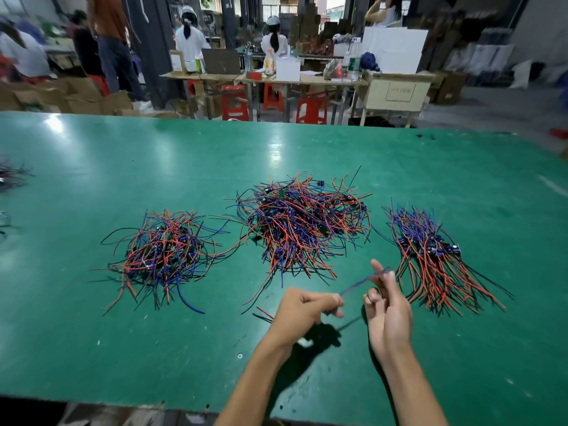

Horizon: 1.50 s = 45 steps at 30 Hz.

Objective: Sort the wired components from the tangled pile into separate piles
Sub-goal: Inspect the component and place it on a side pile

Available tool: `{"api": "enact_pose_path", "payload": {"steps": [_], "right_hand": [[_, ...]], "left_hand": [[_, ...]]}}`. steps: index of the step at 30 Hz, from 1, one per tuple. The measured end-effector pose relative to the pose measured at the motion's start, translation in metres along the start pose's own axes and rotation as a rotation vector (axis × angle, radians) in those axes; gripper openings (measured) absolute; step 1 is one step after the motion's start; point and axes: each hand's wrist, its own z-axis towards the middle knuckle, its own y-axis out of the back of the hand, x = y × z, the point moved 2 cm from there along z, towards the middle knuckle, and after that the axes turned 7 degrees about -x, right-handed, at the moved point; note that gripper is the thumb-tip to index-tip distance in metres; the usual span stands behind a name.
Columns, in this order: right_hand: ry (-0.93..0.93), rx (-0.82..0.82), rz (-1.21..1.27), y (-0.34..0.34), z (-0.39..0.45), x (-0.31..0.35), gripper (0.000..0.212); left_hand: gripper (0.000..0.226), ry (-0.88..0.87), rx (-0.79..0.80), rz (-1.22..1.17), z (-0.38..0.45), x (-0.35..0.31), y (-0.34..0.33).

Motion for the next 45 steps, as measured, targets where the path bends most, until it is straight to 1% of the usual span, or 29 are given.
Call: {"api": "enact_pose_path", "payload": {"steps": [2, 3, 5, 6, 8, 9, 11, 13, 15, 19, 23, 27, 28, 30, 33, 36, 40, 45], "right_hand": [[0.092, 0.057, -0.184, -0.004, -0.004, -0.003, 0.024], [0.176, 0.102, -0.334, -0.007, -0.008, -0.004, 0.018], [0.363, 0.245, -0.639, -0.013, -0.017, -0.009, 0.017], [0.424, 0.322, -0.737, -0.015, -0.022, -0.012, 0.019], [0.451, 0.412, -0.811, -0.018, -0.027, -0.016, 0.023], [0.456, 0.42, -0.814, -0.018, -0.028, -0.015, 0.023], [0.462, 0.396, -0.766, -0.017, -0.028, -0.013, 0.02], [0.415, 0.371, -0.685, -0.015, -0.028, -0.011, 0.014], [0.376, 0.365, -0.633, -0.014, -0.028, -0.01, 0.017], [0.274, 0.33, -0.512, -0.016, -0.03, -0.008, 0.017], [0.267, 0.342, -0.458, -0.012, -0.031, -0.003, 0.018], [0.21, 0.193, -0.425, -0.01, -0.027, -0.002, 0.015], [0.208, 0.191, -0.436, -0.01, -0.026, -0.003, 0.017], [0.223, 0.242, -0.478, -0.011, -0.026, -0.003, 0.019], [0.242, 0.306, -0.496, -0.011, -0.027, -0.004, 0.016], [0.231, 0.255, -0.464, -0.007, -0.024, -0.006, 0.021], [0.18, 0.122, -0.388, -0.003, -0.017, -0.008, 0.026], [0.198, 0.175, -0.44, -0.006, -0.017, -0.014, 0.028]], "left_hand": [[0.02, 0.084, 0.014, -0.204, 0.002, -0.015, 0.002], [0.02, 0.129, 0.023, -0.337, 0.002, -0.023, 0.002], [0.02, 0.219, 0.0, -0.608, 0.003, -0.035, -0.001], [0.018, 0.256, -0.038, -0.704, 0.004, -0.039, -0.004], [0.013, 0.315, -0.124, -0.814, 0.005, -0.043, -0.007], [0.011, 0.331, -0.161, -0.838, 0.006, -0.043, -0.008], [0.012, 0.346, -0.222, -0.836, 0.007, -0.04, -0.011], [0.015, 0.341, -0.269, -0.778, 0.008, -0.034, -0.013], [0.017, 0.312, -0.292, -0.755, 0.007, -0.028, -0.016], [0.013, 0.282, -0.309, -0.839, 0.005, -0.019, -0.015], [0.012, 0.275, -0.343, -0.864, 0.004, -0.006, -0.011], [0.016, 0.244, -0.342, -0.856, -0.002, 0.004, -0.013], [0.017, 0.236, -0.348, -0.863, -0.003, 0.006, -0.015], [0.016, 0.218, -0.373, -0.9, -0.006, 0.009, -0.02], [0.018, 0.171, -0.394, -0.923, -0.009, 0.011, -0.028], [0.022, 0.122, -0.424, -0.834, -0.013, 0.013, -0.027], [0.029, 0.051, -0.533, -0.682, -0.019, 0.018, 0.002], [0.027, 0.001, -0.674, -0.608, -0.022, 0.025, 0.05]]}}
